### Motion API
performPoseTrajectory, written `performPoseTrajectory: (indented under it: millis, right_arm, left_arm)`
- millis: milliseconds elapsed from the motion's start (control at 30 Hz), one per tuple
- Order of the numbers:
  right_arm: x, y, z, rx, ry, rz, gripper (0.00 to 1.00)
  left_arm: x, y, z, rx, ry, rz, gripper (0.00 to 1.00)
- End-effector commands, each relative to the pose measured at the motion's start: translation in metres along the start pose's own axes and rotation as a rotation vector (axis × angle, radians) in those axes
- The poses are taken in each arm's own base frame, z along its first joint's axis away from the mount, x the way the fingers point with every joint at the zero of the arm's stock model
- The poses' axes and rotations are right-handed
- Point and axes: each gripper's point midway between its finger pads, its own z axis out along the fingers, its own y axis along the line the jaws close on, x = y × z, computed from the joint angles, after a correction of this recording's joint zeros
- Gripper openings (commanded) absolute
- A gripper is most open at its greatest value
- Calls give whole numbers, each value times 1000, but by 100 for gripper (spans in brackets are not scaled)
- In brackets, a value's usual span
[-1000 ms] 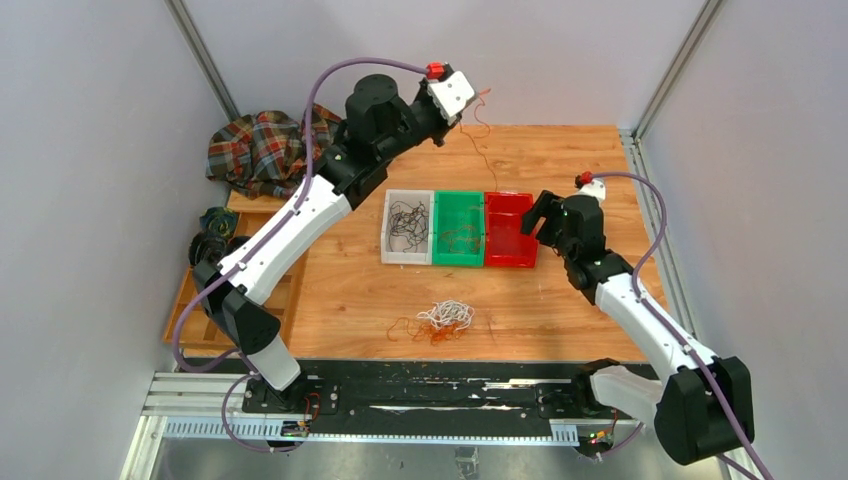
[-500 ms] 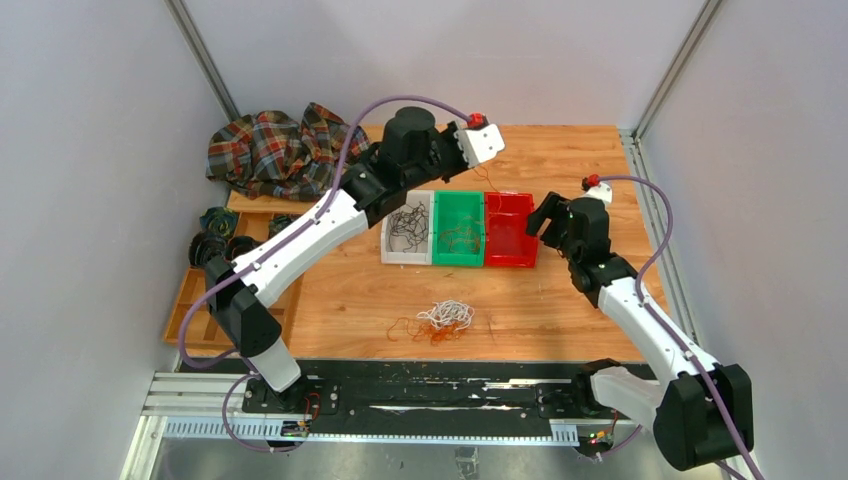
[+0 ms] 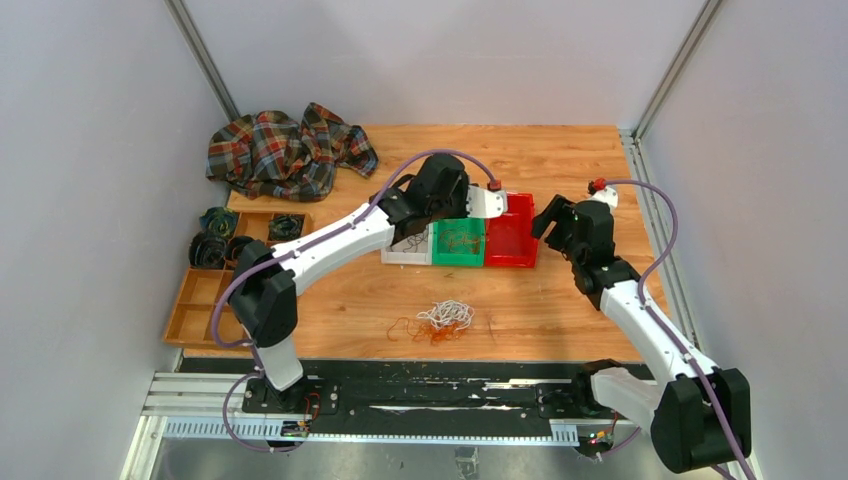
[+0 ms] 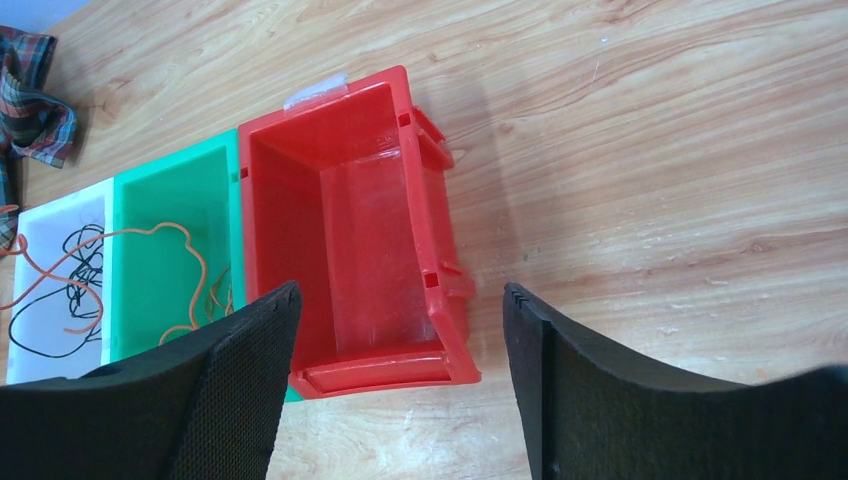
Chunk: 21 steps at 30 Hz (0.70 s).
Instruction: Untangle the cables
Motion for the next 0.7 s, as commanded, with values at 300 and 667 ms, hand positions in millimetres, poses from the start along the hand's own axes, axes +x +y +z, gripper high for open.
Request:
performPoseTrajectory:
  millis: [300, 667]
  right_arm:
    - [-2, -14, -4, 18, -13, 18, 73]
    - [2, -18, -2, 22, 1, 35, 73]
  left_arm:
    - [9, -64, 43, 229, 56, 52, 0]
    - [21, -77, 85, 175, 66, 26, 0]
